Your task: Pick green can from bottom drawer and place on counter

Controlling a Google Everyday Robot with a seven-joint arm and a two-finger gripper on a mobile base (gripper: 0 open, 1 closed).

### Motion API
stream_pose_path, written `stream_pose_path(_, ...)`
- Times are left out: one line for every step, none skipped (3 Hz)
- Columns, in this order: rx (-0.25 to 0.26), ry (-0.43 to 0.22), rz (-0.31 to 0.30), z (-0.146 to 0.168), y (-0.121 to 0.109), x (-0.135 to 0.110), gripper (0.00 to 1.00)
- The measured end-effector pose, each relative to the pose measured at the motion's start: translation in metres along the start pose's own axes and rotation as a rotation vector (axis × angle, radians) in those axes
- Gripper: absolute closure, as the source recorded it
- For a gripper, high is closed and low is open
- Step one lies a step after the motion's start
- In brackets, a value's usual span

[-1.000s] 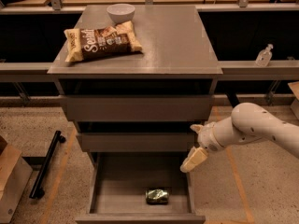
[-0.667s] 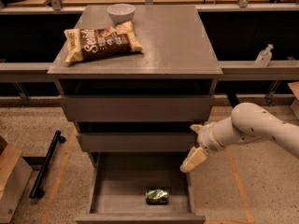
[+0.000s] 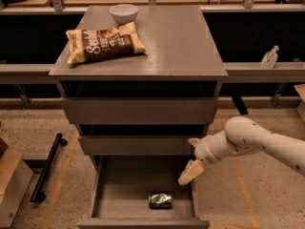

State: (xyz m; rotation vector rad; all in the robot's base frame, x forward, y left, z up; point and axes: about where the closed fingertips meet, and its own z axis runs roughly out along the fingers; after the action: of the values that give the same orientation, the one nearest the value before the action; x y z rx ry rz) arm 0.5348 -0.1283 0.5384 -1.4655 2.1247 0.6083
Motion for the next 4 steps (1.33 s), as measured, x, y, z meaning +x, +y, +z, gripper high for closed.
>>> stream_pose_path(-0.038, -0.012, 0.013, 0.043, -0.002, 0.022, 0.0)
stream_pose_path(-0.055, -0.014, 0.025, 0.055, 0.001, 0.029, 0.0)
stream_pose_path(-0.079, -0.026, 0.032, 0.059, 0.003, 0.033, 0.0)
stream_pose_path(-0.093, -0.045, 0.069, 0.085, 0.003, 0.045, 0.0)
